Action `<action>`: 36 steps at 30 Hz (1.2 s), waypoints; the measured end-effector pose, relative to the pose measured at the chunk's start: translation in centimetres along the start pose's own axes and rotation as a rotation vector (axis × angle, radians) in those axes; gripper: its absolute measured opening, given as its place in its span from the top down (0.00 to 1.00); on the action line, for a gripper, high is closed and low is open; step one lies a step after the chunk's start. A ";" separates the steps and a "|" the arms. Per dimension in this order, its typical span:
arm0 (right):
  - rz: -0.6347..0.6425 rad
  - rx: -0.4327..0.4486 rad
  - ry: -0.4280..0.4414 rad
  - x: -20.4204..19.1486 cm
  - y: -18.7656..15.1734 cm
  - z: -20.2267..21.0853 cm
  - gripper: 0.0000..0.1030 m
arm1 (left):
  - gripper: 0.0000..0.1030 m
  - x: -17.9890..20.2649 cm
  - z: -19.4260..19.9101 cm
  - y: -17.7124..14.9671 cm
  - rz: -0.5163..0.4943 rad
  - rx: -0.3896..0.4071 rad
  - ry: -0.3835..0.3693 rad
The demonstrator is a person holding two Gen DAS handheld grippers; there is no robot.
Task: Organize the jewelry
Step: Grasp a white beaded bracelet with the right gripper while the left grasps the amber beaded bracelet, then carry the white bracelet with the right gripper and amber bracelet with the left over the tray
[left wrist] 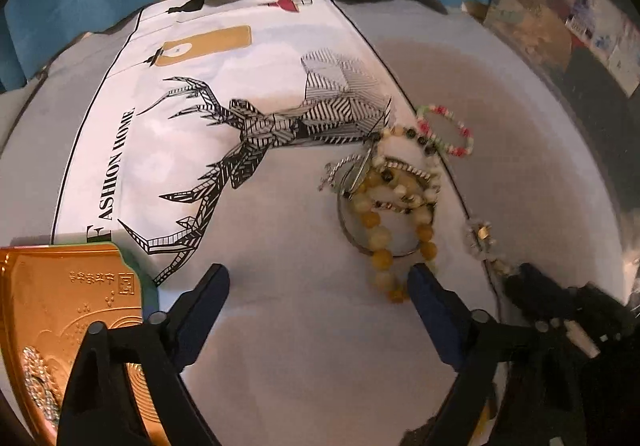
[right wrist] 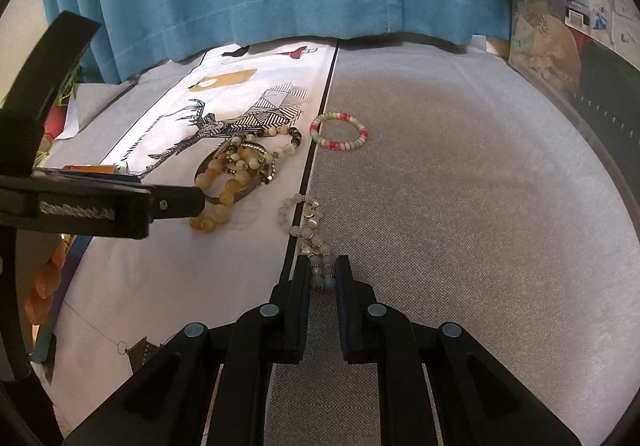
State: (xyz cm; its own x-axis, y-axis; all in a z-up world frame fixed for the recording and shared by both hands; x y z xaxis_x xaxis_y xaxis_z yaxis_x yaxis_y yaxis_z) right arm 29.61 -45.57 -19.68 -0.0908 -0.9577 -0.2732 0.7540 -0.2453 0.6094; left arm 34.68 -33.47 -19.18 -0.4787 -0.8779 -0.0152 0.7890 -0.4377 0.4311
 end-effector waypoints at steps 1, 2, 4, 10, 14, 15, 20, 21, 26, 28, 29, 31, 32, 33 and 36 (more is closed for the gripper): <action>0.001 0.000 -0.002 0.0 0.0 0.0 0.88 | 0.18 0.1 0.0 0.1 -0.004 0.014 -0.002; 0.001 0.000 -0.002 0.0 0.1 -0.1 0.88 | 0.19 0.3 0.0 0.2 -0.009 0.022 0.000; -0.003 0.000 -0.002 0.0 0.1 -0.2 0.88 | 0.30 0.7 0.1 0.4 -0.021 0.030 -0.007; 0.019 0.005 -0.037 -0.2 0.1 -0.2 0.88 | 0.90 3.5 1.2 0.7 -0.151 0.041 -0.091; 0.010 -0.030 -0.045 -0.5 -0.9 1.2 0.88 | 0.90 3.4 5.1 0.3 -0.125 0.093 -0.156; 0.003 -0.026 -0.045 -0.5 -1.0 1.8 0.88 | 0.90 3.3 6.3 0.2 -0.120 0.110 -0.171; -0.053 0.006 -0.030 -0.8 -1.3 5.9 0.88 | 0.90 2.9 12.3 -1.4 -0.105 0.176 -0.212; -0.055 0.013 -0.034 -1.0 -1.4 6.6 0.88 | 0.90 2.7 12.9 -1.8 -0.101 0.178 -0.212; -0.058 0.025 -0.053 -1.7 -2.6 9.8 0.88 | 0.90 1.6 16.1 -4.8 -0.090 0.192 -0.205; -0.061 0.020 -0.060 -2.0 -3.2 10.8 0.88 | 0.90 1.3 17.4 -6.2 -0.082 0.198 -0.208; -0.063 0.016 -0.064 -2.1 -3.5 11.2 0.88 | 0.90 1.1 17.9 -6.8 -0.080 0.202 -0.210; -0.069 0.006 -0.065 -2.6 -4.4 12.0 0.88 | 0.90 0.7 19.2 -8.2 -0.078 0.210 -0.205; -0.069 0.003 -0.065 -3.0 -4.9 12.5 0.88 | 0.90 0.6 19.7 -8.7 -0.075 0.214 -0.207; -0.066 0.002 -0.065 -3.4 -5.2 12.8 0.88 | 0.90 0.4 20.5 -9.4 -0.070 0.220 -0.209; -0.048 -0.003 -0.055 -5.1 -6.3 14.1 0.88 | 0.90 -0.6 22.4 -11.0 -0.058 0.239 -0.208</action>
State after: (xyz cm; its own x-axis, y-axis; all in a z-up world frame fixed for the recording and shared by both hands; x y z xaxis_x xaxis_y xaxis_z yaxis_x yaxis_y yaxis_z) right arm 16.14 -41.30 -11.61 -0.1624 -0.9518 -0.2603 0.7498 -0.2905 0.5945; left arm 17.61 -23.76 -3.69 -0.6080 -0.7834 0.1288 0.6573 -0.4057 0.6351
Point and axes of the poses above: each gripper's, at about its wrist camera, not at the fingertips, and z roughly against the way its jaws point, x to its right, y to its top, the point moved 10 cm from there along -z, roughly the way its jaws point, and after that the axes turned 12 degrees about -z, right-handed, at the moved point
